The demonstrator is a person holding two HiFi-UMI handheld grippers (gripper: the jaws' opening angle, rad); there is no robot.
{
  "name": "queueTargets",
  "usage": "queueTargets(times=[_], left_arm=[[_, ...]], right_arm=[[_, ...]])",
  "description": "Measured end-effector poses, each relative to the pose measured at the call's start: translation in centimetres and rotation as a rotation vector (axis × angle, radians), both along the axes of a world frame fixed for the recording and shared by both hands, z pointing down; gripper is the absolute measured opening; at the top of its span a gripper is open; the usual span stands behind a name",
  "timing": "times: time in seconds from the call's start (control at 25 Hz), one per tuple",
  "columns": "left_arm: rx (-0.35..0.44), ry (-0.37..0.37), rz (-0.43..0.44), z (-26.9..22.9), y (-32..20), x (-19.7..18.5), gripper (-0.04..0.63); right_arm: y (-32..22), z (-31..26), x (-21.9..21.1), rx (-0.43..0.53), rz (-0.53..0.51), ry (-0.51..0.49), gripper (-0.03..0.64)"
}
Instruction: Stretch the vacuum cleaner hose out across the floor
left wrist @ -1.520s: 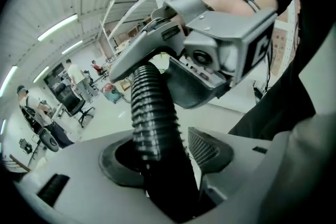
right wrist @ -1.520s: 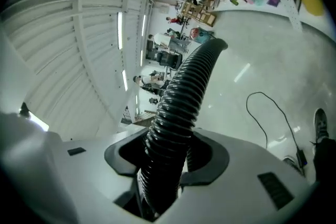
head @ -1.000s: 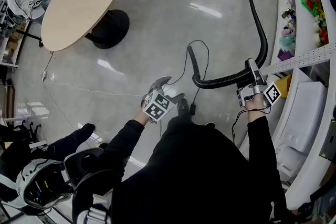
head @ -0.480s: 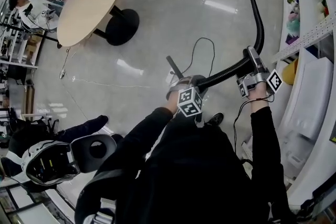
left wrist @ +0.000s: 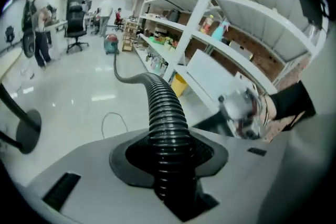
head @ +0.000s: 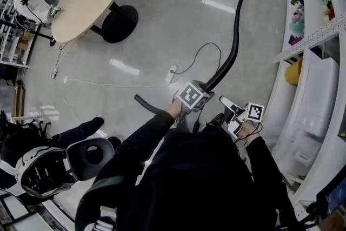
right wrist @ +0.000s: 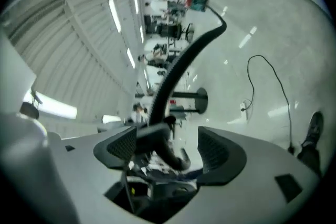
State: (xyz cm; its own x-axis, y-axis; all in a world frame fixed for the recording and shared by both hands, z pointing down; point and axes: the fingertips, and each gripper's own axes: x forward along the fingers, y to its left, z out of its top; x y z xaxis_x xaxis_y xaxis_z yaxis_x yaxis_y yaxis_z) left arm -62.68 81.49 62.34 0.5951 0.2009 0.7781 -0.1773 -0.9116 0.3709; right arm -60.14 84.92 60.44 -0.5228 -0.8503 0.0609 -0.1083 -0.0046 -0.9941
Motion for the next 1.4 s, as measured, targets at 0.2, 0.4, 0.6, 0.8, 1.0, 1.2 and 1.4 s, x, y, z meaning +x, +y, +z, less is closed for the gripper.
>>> queueTargets(times=[0.2,0.4,0.6,0.8,1.0,1.2,1.4], left_arm=[[-0.186,0.133,-0.076,-2.1,-3.0,-1.4,0.160],[-0.409,0.209,-0.132,-4.9,-4.3,-2.8,0.170],[-0.511,0.252,-0.107,-7.3,-2.4,-3.2,0.172],[-0.510,0.263,-0.067,-7.4,0.4,-3.8,0.228],[-0.154,0.242,-0.065,-7.8,-1.2,-6.9,0.311],[0.009,0.473,-0.099,-17.6,3.3,-12.9,0.310],[0.064,0.582,-0.347,-21.6,12.0,-21.7,0.262]], right_arm=[[1.2,1.2,-14.1,0.036,-0.336,0.454,0.370],[-4.4,1.6,-18.3,-0.020,-0.179,0.792,0.370],[-4.5,-1.3,-21.3,0.026,-0.151,0.723,0.253],[-1.9,-2.7,-21.8,0.031,-0.125,0.564,0.193],[1.9,-3.2,-19.9,-0.007,-0.035,0.324,0.195],[6.5,-4.1,-13.6,0.050,0.109,0.256,0.195],[9.9,-3.9,-8.8,0.107,0.223,0.185,0.193]])
